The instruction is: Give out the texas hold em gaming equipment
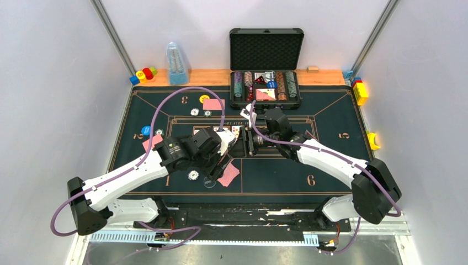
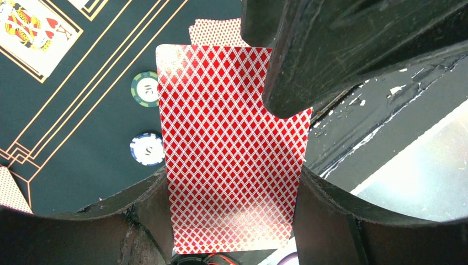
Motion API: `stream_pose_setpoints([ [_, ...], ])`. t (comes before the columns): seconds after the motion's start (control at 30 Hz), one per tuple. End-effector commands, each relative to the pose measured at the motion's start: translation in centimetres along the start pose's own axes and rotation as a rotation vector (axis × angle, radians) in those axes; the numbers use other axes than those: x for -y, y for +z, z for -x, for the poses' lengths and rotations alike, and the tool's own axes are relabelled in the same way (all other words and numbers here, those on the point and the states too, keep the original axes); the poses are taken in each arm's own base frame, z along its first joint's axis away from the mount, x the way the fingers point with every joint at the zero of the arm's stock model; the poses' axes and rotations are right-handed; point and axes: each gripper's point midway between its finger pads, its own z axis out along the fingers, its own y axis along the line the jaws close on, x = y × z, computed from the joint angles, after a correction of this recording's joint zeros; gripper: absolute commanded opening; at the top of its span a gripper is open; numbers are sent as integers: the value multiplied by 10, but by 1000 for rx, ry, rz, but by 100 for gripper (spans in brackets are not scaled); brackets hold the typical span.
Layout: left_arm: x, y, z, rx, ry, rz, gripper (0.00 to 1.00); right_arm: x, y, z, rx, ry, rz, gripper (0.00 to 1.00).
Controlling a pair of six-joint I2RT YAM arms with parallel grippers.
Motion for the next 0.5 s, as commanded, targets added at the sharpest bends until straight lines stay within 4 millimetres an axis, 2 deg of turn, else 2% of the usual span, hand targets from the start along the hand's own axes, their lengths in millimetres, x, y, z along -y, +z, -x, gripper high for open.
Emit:
stream_pose_setpoints([
  [0.0, 2, -8, 12, 60, 4, -13, 0, -19, -8, 15, 49, -61, 21, 38],
  [0.23, 2, -9, 12, 60, 4, -13, 0, -22, -5, 10, 26, -48, 35, 28],
  [0.47, 2, -9, 12, 62, 3, -15, 0, -21, 1, 8, 2, -34, 39, 27],
])
